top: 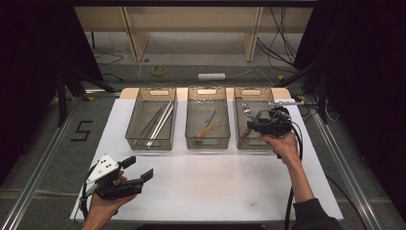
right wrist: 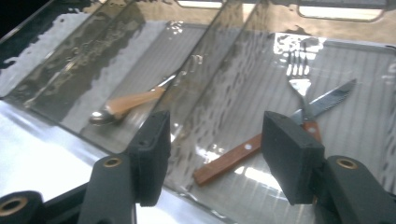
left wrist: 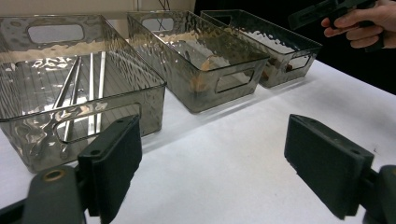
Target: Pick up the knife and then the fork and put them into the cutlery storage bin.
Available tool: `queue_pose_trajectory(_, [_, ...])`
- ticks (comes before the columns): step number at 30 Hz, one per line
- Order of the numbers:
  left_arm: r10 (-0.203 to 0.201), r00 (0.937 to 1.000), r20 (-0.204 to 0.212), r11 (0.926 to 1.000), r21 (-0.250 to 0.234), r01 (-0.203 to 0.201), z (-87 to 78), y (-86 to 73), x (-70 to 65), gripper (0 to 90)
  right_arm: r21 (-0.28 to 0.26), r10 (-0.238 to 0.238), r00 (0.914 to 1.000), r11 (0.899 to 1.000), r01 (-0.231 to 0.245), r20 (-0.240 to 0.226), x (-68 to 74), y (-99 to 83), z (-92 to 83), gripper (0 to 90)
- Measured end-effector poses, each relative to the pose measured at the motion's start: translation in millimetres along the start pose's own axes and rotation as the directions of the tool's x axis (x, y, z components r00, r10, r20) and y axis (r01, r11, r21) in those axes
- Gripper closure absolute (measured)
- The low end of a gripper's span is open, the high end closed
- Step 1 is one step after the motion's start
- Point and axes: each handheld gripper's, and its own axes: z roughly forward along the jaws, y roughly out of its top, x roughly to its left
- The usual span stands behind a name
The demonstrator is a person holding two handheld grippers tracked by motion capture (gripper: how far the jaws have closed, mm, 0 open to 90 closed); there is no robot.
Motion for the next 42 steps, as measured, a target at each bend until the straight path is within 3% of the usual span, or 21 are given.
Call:
queue_pose_trajectory(19, [-0.006,1.0,-0.002,1.0,0.006,0.006,1.9,0.5,0.4,18.6,-0.053,-0.064,0.994,0.997,0.059,-0.089,33.3,-15.8,-14.8,36.2])
queue_pose_trajectory(35, [-0.001,0.9999,0.011,0.9999,0.015,0.001,3.8,0.7,-1.1,18.5,-0.147,-0.087,0.9778,0.987,0.059,-0.191,60.6,-29.4,-29.2,32.2])
queue_pose_trajectory(42, [0.003,0.9999,0.016,0.9999,0.017,-0.004,3.3,0.6,-1.7,18.5,-0.152,-0.133,0.969,0.983,0.102,-0.208,73.3,-43.7,-28.1,30.3])
